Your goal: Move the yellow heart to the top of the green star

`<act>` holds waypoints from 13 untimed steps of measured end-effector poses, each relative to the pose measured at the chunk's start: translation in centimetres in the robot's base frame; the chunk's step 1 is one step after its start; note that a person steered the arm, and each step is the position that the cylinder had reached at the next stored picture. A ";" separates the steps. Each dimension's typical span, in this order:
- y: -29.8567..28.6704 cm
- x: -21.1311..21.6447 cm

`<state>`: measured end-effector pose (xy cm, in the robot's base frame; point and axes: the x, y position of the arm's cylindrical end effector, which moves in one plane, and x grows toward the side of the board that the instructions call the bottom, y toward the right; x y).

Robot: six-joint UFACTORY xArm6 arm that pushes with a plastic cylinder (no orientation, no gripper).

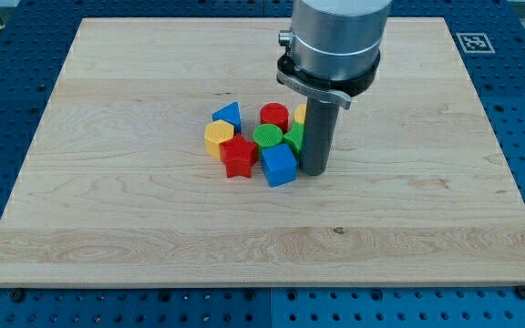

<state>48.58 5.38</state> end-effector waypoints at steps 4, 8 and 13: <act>0.5 -2.7; 2.0 -2.9; 4.1 -11.1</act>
<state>37.51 9.51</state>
